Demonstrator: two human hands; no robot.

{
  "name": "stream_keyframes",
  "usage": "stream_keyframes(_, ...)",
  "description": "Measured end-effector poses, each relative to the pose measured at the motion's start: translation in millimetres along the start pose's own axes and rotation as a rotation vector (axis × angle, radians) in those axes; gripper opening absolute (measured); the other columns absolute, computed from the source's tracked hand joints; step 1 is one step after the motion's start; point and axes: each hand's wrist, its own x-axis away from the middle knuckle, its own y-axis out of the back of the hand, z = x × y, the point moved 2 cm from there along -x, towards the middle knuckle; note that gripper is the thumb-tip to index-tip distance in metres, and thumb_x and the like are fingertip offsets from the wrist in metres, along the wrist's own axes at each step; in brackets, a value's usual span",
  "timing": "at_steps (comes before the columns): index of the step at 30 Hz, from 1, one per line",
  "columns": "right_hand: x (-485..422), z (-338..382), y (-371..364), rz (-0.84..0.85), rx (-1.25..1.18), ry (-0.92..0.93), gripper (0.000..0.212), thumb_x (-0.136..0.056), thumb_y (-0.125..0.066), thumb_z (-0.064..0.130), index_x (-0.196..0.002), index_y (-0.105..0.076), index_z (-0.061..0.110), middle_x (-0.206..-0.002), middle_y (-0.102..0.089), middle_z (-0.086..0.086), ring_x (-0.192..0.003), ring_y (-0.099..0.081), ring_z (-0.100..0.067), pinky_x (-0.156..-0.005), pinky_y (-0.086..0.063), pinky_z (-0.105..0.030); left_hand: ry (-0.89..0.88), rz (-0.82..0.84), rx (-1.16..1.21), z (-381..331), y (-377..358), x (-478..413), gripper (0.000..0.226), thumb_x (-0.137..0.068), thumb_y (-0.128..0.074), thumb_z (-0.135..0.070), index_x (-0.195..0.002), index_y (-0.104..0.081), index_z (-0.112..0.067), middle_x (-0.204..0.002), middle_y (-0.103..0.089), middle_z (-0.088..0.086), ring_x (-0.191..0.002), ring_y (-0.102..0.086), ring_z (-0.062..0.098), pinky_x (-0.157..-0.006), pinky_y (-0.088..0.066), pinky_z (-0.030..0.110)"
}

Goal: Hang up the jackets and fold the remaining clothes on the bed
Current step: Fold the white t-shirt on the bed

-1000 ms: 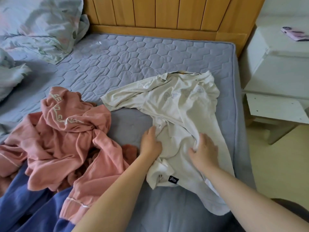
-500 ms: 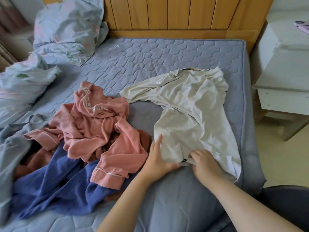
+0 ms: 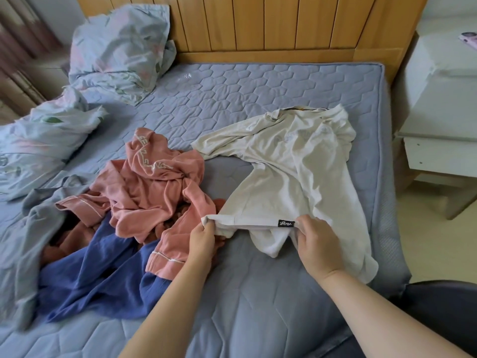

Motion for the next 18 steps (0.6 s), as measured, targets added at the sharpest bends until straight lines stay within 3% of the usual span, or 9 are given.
stream_keyframes(2, 3, -3, -4, 0.166, 0.016, -0.116, 0.023, -0.093, -0.038, 0.016, -0.072, -0.046, 0.013, -0.054, -0.042, 0.003, -0.052, -0.043, -0.025, -0.051, -0.029, -0.028, -0.146, -0.116, -0.260, 5, 2, 4, 0.035, -0.100, -0.042, -0.029, -0.092, -0.067, -0.006, -0.083, -0.066, 0.005, -0.077, -0.060, 0.018, -0.070, -0.046, 0.030)
stream_keyframes(4, 11, -11, -14, 0.453, 0.101, -0.213, 0.031, -0.101, -0.037, 0.025, -0.071, -0.034, 0.019, -0.056, -0.038, 0.006, -0.060, -0.044, -0.024, -0.059, -0.027, -0.030, -0.253, -0.130, -0.311, 5, -2, 13, 0.031, -0.098, -0.049, -0.025, -0.081, -0.064, -0.003, -0.074, -0.061, 0.002, -0.071, -0.054, 0.015, -0.063, -0.041, 0.027)
stream_keyframes(6, 14, -12, -13, 0.514, 0.176, -0.169, 0.032, -0.100, -0.044, 0.026, -0.071, -0.032, 0.018, -0.053, -0.033, 0.006, -0.059, -0.043, -0.024, -0.057, -0.022, -0.029, -0.411, 0.002, -0.485, 8, -7, 22, 0.013, -0.088, -0.062, -0.012, -0.075, -0.057, -0.011, -0.071, -0.058, -0.001, -0.067, -0.052, 0.013, -0.060, -0.040, 0.026)
stream_keyframes(7, 13, -10, -10, 0.447, 0.156, -0.095, 0.034, -0.095, -0.056, 0.021, -0.070, -0.032, 0.016, -0.050, -0.028, 0.007, -0.053, -0.039, -0.023, -0.050, -0.019, -0.030, -0.462, 0.100, -0.591, 14, -7, 23, 0.014, -0.080, -0.069, -0.011, -0.079, -0.056, -0.013, -0.075, -0.060, -0.002, -0.069, -0.054, 0.012, -0.062, -0.042, 0.024)
stream_keyframes(10, 12, -3, -8, 0.354, 0.116, 0.060, 0.048, -0.067, -0.081, 0.017, -0.061, -0.033, 0.017, -0.047, -0.028, 0.008, -0.041, -0.034, -0.020, -0.042, -0.017, -0.023, -0.473, 0.339, -0.706, 26, -4, 25, 0.062, -0.071, -0.081, -0.022, -0.123, -0.048, -0.023, -0.107, -0.062, -0.014, -0.095, -0.060, 0.002, -0.081, -0.044, 0.010)
stream_keyframes(12, 18, -8, -20, 0.444, 0.211, 0.078, 0.033, -0.072, -0.066, 0.045, -0.067, -0.049, 0.017, -0.060, -0.049, 0.005, -0.055, -0.053, -0.022, -0.053, -0.032, -0.027, -0.394, 0.322, -0.691, 23, -6, 25, 0.090, -0.073, -0.079, -0.013, -0.145, -0.027, -0.027, -0.119, -0.053, -0.018, -0.106, -0.055, 0.001, -0.092, -0.042, 0.015)
stream_keyframes(13, 21, -8, -23, 0.536, 0.278, 0.056, 0.036, -0.075, -0.057, 0.054, -0.079, -0.056, 0.019, -0.075, -0.056, 0.006, -0.071, -0.058, -0.021, -0.063, -0.038, -0.031, -0.355, 0.304, -0.675, 19, -9, 28, 0.089, -0.076, -0.076, -0.007, -0.146, -0.025, -0.027, -0.117, -0.052, -0.018, -0.104, -0.055, 0.000, -0.091, -0.043, 0.016)
stream_keyframes(15, 26, -11, -26, 0.716, 0.392, 0.021, 0.035, -0.084, -0.051, 0.052, -0.102, -0.055, 0.022, -0.102, -0.055, 0.005, -0.100, -0.053, -0.020, -0.083, -0.034, -0.034, -0.278, 0.246, -0.485, 16, -16, 30, 0.056, -0.087, -0.060, 0.000, -0.137, -0.043, -0.018, -0.108, -0.058, -0.014, -0.093, -0.058, -0.002, -0.085, -0.045, 0.013)
stream_keyframes(18, 21, -1, -16, 0.681, 0.378, -0.032, 0.007, -0.091, -0.050, 0.022, -0.097, -0.052, 0.023, -0.105, -0.059, 0.001, -0.101, -0.054, -0.021, -0.083, -0.033, -0.029, -0.009, 0.211, -0.210, 14, -19, 22, 0.027, -0.094, -0.042, 0.004, -0.114, -0.060, -0.001, -0.094, -0.068, 0.011, -0.086, -0.064, 0.023, -0.077, -0.055, 0.033)
